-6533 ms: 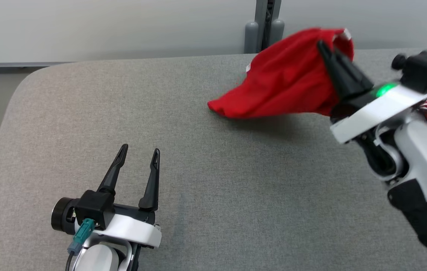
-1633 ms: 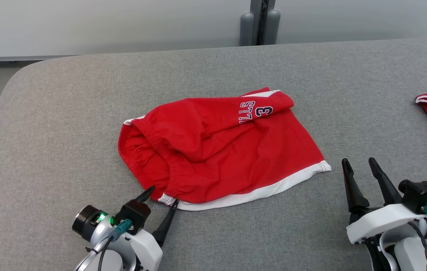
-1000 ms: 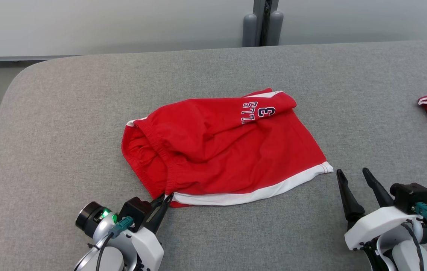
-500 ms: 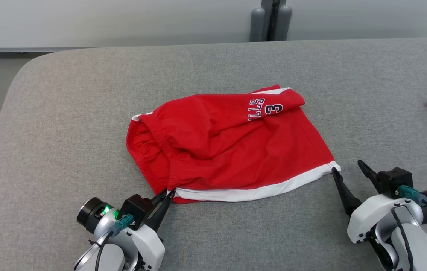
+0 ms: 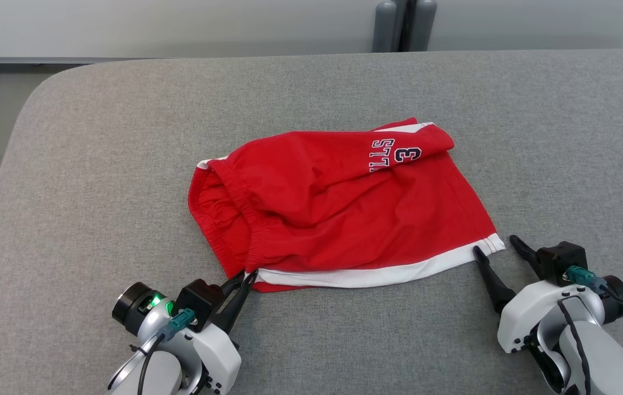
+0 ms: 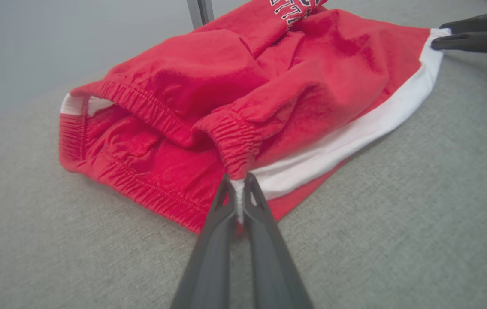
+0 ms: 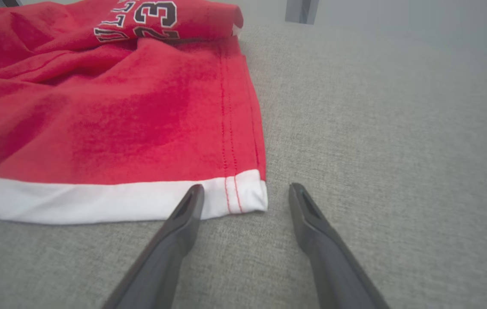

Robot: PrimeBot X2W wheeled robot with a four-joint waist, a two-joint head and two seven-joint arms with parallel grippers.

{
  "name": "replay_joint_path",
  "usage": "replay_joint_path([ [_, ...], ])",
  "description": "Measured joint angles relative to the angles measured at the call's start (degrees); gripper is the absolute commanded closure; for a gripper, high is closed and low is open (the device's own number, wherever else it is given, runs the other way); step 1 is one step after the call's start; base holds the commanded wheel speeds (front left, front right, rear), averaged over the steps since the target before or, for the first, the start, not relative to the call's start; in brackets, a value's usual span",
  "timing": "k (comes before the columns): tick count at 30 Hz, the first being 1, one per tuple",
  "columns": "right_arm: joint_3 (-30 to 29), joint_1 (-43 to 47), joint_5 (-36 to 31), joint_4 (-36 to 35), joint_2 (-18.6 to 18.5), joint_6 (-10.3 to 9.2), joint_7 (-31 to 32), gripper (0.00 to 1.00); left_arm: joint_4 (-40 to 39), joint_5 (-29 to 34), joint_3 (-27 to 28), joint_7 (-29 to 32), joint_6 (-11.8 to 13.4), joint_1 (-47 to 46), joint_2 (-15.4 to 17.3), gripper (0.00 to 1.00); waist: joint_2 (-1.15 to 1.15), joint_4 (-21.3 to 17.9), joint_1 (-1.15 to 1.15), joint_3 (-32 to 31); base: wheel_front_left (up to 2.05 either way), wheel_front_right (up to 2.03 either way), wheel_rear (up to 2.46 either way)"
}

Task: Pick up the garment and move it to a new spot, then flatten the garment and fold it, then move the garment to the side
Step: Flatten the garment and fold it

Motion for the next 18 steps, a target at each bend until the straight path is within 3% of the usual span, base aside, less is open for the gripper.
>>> replay_joint_path([
  [12, 3.33, -1.87, 1.85, 2.46, -0.14, 0.00, -1.22, 0.00, 0.01, 0.08, -0.03, 0.00, 0.01, -0.20, -0.02, 1.00, 0.00, 0.10, 0.00, 0.12, 0.00, 0.00, 0.00],
  [13, 3.50, -2.07, 1.97, 2.55, -0.16, 0.00, -1.26, 0.05, 0.01, 0.08, -0.03, 0.00, 0.00, -0.31, -0.03, 1.00, 0.00, 0.11, 0.00, 0.11, 0.00, 0.00, 0.00],
  [14, 3.66, -2.13, 2.11, 2.63, -0.20, 0.00, -1.37, 0.20, 0.02, 0.09, -0.03, 0.00, 0.01, -0.43, -0.03, 1.00, 0.00, 0.13, 0.00, 0.09, 0.00, 0.00, 0.00],
  [15, 3.91, -2.13, 2.33, 2.77, -0.23, 0.00, -1.46, 0.20, 0.02, 0.10, -0.03, 0.00, 0.00, -0.48, -0.04, 1.00, 0.00, 0.15, 0.00, 0.06, 0.00, 0.00, 0.00],
  [16, 4.15, -2.14, 2.40, 2.94, -0.27, 0.00, -1.67, 0.62, 0.05, 0.13, -0.04, 0.00, 0.01, -0.48, -0.05, 1.00, 0.00, 0.17, 0.00, 0.04, 0.00, 0.00, 0.00],
  [17, 4.41, -2.16, 2.44, 3.03, -0.31, 0.00, -1.68, 0.62, 0.08, 0.13, -0.04, 0.00, 0.01, -0.48, -0.08, 1.00, 0.00, 0.19, 0.00, 0.02, 0.00, 0.00, 0.00],
  [18, 4.71, -2.20, 2.68, 3.13, -0.33, 0.00, -1.68, 0.79, 0.11, 0.13, -0.05, 0.00, 0.00, -0.48, -0.10, 1.00, 0.00, 0.22, 0.00, -0.01, 0.00, 0.00, 0.00],
])
